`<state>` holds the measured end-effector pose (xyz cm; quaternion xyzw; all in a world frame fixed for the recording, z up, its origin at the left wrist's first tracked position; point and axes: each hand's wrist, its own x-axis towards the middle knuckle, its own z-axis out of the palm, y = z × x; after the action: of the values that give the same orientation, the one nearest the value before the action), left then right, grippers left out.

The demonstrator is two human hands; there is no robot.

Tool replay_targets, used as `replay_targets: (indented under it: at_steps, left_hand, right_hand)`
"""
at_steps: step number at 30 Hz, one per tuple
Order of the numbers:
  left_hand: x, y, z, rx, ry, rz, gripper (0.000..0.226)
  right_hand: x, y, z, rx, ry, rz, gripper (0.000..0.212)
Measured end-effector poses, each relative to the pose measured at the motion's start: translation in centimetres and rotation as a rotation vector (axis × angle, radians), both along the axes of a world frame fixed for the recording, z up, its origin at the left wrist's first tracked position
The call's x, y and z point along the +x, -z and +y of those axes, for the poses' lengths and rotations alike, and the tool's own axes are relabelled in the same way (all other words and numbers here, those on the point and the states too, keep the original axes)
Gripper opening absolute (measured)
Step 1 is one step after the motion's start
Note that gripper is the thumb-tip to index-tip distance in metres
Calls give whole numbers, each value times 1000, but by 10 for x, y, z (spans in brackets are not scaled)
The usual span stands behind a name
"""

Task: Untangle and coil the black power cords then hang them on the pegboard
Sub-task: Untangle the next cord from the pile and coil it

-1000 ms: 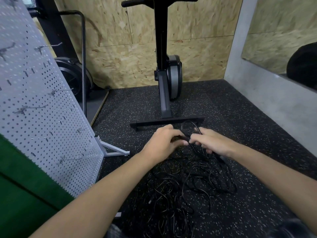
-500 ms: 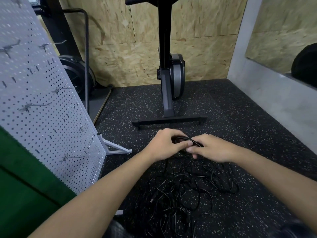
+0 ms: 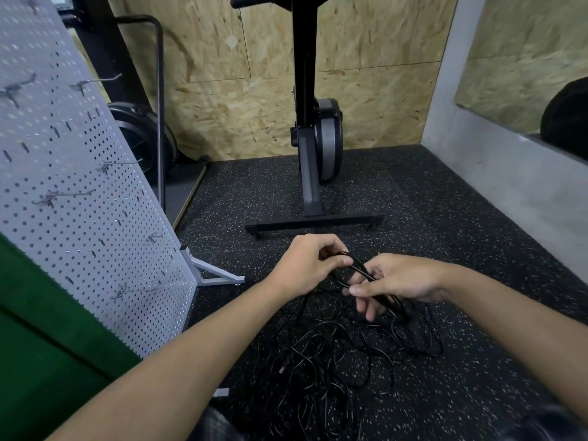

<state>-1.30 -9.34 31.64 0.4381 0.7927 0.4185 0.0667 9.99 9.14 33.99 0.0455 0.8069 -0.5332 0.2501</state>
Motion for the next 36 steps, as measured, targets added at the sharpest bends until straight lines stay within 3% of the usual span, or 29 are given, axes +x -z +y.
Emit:
replay_targets:
  at_steps: [4,10,12,15,19,21,25,28,31,36]
  left_hand:
    - [5,0,2,21,-8,39,10]
    - [3,-2,1,11,-15,148,19]
    - [2,-1,1,16,-31,137,22]
    - [2,0,-2,8,-67,-17,33]
    - [-4,14,-11,-78,-13,-449,67]
    - [-8,28,-14,-130,15,-563,62]
    - [-10,37,-15,-138,20,-541,30]
    - [-6,23,-8,-13,-85,-343,29]
    - [11,8,4,101,-98,-244,27]
    - [34,1,19,81,-79,-140,24]
  right_hand:
    - [1,2,-3,4,47,-9,24]
    - [-1,2,-7,251,-11,51,31]
    - [-2,0,-8,227,20,55,36]
    - [-3,-4,-7,132,137,100,39]
    - [-2,-11,1,18,208,145,38]
    - [-2,-10,8,-24,285,200,38]
    - [-4,-5,17,8,438,321,35]
    - [-9,3,21,19,585,399,38]
    - [-13,9,13,68,580,407,40]
    - [-15,13,-4,-93,576,487,31]
